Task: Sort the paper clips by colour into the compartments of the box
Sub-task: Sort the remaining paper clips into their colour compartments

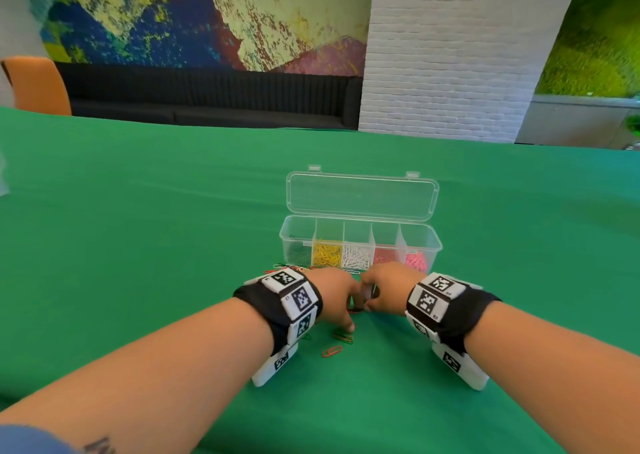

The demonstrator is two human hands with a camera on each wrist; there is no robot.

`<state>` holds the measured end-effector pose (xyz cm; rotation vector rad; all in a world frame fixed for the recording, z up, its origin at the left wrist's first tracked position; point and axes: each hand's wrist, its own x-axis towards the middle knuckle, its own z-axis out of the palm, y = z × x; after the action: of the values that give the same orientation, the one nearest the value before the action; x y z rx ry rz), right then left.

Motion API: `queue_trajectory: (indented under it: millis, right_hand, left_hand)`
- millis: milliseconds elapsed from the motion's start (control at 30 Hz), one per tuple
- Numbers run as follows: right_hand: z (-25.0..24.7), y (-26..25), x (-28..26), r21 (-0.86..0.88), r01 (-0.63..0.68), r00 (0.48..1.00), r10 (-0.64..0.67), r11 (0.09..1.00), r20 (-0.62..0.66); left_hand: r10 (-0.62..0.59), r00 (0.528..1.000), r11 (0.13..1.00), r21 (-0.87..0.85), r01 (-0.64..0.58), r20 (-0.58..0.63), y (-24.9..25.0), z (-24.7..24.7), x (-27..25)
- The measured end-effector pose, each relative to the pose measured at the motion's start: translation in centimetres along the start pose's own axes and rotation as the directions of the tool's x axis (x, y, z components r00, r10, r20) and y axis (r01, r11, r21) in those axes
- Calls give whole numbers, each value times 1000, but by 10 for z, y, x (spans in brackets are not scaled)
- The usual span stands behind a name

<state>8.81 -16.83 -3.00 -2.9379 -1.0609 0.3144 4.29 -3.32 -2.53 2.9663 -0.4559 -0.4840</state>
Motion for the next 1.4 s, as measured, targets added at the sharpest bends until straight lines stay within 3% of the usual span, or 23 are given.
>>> queue_trajectory:
  millis: [167,267,500,900,1033,1300,1333,1400]
  right_hand:
    - [-1,-1,4,-61,13,1000,-13,998,12]
    - [1,2,4,11,1,999,0,1000,-47]
    - [4,10,6,77,-84,996,85,993,-15]
    - [3,7,3,-6,-107,993,107,994,-44]
    - [0,4,4,28,-114,989,116,993,-96]
    - [-3,6,1,91,-165,985,168,982,-36]
    - [-3,6,1,98,-177,983,180,979,-23]
    - [-5,7,0,134,-188,982,191,973,-11]
  left_hand:
    - [-7,999,998,-57,4,-44,-6,-1,0]
    - [-9,999,999,-52,6,-51,-4,-1,1]
    - [-22,999,998,-51,21,-31,-4,0,4]
    - [-41,997,999,-8,41,65,0,0,-1]
    - [-32,999,999,-8,32,17,-2,1,-5]
    - [-147,983,922,-376,98,-106,-40,-12,-30]
    - [-179,979,866,-488,110,-98,-46,-12,-33]
    - [-221,973,644,-758,98,-62,-53,-11,-41]
